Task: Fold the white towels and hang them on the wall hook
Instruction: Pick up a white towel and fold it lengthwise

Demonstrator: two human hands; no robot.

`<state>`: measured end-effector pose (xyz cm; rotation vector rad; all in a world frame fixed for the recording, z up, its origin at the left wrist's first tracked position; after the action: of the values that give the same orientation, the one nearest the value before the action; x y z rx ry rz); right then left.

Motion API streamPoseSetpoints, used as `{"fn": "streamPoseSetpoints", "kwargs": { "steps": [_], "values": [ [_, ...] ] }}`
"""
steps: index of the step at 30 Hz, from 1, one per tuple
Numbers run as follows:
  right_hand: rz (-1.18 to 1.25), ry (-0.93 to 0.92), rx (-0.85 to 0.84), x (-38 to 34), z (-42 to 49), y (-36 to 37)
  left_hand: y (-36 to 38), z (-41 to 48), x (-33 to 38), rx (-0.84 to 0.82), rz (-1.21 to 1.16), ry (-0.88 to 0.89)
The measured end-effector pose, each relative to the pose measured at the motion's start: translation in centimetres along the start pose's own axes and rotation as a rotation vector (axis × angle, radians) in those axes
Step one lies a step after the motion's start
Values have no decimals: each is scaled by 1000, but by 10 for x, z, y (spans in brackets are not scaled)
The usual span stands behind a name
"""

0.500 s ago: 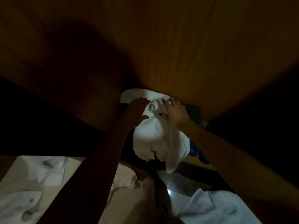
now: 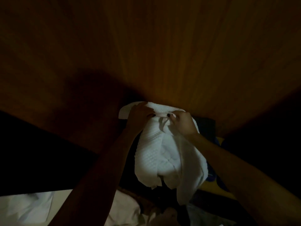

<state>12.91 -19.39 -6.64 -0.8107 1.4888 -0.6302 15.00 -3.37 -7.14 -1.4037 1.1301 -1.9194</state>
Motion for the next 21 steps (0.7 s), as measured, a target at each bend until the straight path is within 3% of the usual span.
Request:
{"fn": "streamPoseSetpoints", "kwargs": {
  "steps": [5,10,14,21],
  "values": [
    [88,76,-31,-29,-17,-92,-80,10,81,58,-235,36],
    [165,60,47,-108,-61,-216,-205,4,193,12,-248,200],
    [146,29,24,-172,-115,-306,-305,-4,265,-12,-318,91],
    [139,8,143,-261,-202,-453,-443,-49,393,29,-541,103]
  ]
}}
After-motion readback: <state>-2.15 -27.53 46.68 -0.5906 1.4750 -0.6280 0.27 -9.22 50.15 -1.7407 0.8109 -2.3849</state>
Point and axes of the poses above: each hand's wrist, its own z-axis towards the middle knuckle, its own y-axis out of the palm, x = y × z, the point moved 9 cm from there along z, towards the middle knuckle, and after that the axes turned 13 degrees about -z, right-handed, at the moved point
